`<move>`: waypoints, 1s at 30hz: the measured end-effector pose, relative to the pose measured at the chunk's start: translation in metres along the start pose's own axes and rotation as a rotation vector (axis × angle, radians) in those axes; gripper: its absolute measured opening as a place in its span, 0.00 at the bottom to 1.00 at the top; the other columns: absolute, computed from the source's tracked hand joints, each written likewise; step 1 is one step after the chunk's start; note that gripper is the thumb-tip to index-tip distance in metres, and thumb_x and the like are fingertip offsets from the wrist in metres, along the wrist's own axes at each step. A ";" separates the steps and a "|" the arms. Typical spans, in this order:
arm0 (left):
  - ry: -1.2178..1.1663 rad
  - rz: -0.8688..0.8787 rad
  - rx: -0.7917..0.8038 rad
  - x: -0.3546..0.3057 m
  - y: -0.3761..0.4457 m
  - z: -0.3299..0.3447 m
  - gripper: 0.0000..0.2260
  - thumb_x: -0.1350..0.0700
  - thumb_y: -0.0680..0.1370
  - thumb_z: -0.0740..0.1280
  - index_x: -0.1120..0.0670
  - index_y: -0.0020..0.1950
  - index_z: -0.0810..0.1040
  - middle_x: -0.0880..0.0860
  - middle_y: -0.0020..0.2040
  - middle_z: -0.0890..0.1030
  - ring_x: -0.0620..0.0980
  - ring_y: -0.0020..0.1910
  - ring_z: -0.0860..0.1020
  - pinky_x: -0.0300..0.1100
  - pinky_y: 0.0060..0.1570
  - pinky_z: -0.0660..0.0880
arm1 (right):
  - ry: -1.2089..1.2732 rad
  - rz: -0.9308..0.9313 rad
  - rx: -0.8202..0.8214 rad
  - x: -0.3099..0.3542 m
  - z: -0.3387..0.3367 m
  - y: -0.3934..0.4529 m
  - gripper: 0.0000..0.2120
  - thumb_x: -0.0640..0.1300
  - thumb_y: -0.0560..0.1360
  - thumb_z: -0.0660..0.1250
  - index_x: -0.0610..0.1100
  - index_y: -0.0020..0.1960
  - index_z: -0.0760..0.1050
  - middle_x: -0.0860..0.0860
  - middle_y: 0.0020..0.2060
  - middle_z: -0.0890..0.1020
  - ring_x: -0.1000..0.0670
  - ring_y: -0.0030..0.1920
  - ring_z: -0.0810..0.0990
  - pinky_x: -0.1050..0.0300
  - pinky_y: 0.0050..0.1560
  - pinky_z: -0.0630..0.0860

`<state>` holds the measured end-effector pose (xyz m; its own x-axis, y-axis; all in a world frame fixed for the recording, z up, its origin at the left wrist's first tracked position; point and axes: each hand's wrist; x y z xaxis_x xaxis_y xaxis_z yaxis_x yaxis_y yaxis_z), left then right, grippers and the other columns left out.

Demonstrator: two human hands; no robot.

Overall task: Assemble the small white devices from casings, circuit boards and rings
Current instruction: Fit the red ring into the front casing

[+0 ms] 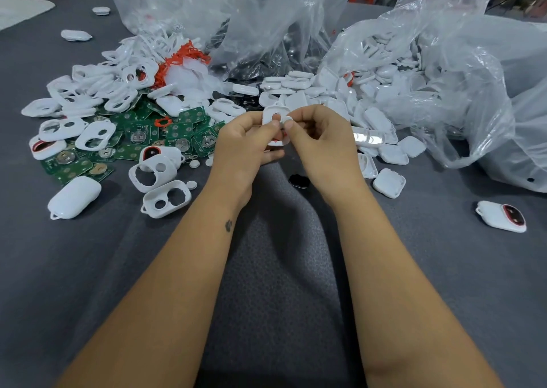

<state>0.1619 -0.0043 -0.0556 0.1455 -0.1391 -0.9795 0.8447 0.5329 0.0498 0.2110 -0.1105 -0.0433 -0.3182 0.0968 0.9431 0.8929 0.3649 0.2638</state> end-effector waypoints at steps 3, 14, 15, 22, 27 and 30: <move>0.006 0.001 0.001 -0.001 0.000 0.000 0.05 0.61 0.79 0.66 0.58 0.52 0.81 0.51 0.40 0.83 0.44 0.40 0.82 0.40 0.42 0.81 | 0.024 -0.017 -0.021 0.001 -0.001 0.000 0.01 0.36 0.75 0.69 0.40 0.46 0.79 0.41 0.39 0.83 0.49 0.40 0.80 0.64 0.41 0.77; 0.084 0.039 0.031 0.000 -0.001 0.002 0.07 0.64 0.76 0.67 0.54 0.45 0.83 0.47 0.35 0.83 0.41 0.37 0.81 0.36 0.38 0.80 | -0.069 -0.059 -0.070 -0.003 -0.004 0.004 0.04 0.39 0.73 0.73 0.45 0.40 0.79 0.47 0.33 0.81 0.51 0.35 0.78 0.59 0.39 0.76; 0.091 0.042 0.028 0.001 -0.001 0.002 0.07 0.64 0.75 0.67 0.53 0.44 0.83 0.47 0.35 0.83 0.41 0.38 0.81 0.36 0.38 0.80 | -0.089 -0.064 -0.070 -0.003 -0.005 0.004 0.05 0.39 0.73 0.72 0.46 0.40 0.79 0.49 0.33 0.81 0.52 0.35 0.78 0.58 0.40 0.76; 0.134 0.080 0.018 0.004 0.000 0.001 0.10 0.64 0.74 0.68 0.49 0.42 0.84 0.46 0.35 0.84 0.41 0.38 0.81 0.36 0.38 0.79 | -0.285 -0.145 -0.065 -0.005 -0.007 0.004 0.03 0.39 0.74 0.68 0.46 0.43 0.79 0.51 0.40 0.79 0.53 0.42 0.77 0.58 0.46 0.74; 0.138 0.087 0.031 0.006 0.001 0.000 0.10 0.64 0.75 0.69 0.48 0.44 0.84 0.48 0.38 0.85 0.44 0.40 0.83 0.39 0.42 0.80 | -0.322 -0.170 -0.057 -0.006 -0.007 0.003 0.04 0.39 0.74 0.68 0.46 0.42 0.78 0.52 0.41 0.78 0.55 0.42 0.75 0.62 0.46 0.71; 0.148 0.094 0.048 0.008 0.001 0.000 0.09 0.64 0.74 0.70 0.49 0.45 0.84 0.52 0.41 0.86 0.48 0.43 0.83 0.41 0.44 0.81 | -0.372 -0.181 -0.040 -0.007 -0.007 0.004 0.04 0.39 0.74 0.67 0.46 0.42 0.78 0.51 0.41 0.77 0.54 0.43 0.74 0.62 0.46 0.70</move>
<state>0.1641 -0.0045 -0.0633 0.1502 0.0355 -0.9880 0.8552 0.4967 0.1479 0.2192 -0.1159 -0.0469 -0.5578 0.3648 0.7455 0.8215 0.3712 0.4329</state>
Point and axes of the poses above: each hand's wrist, its own y-axis towards the middle knuckle, its own z-axis out of the palm, x = y × z
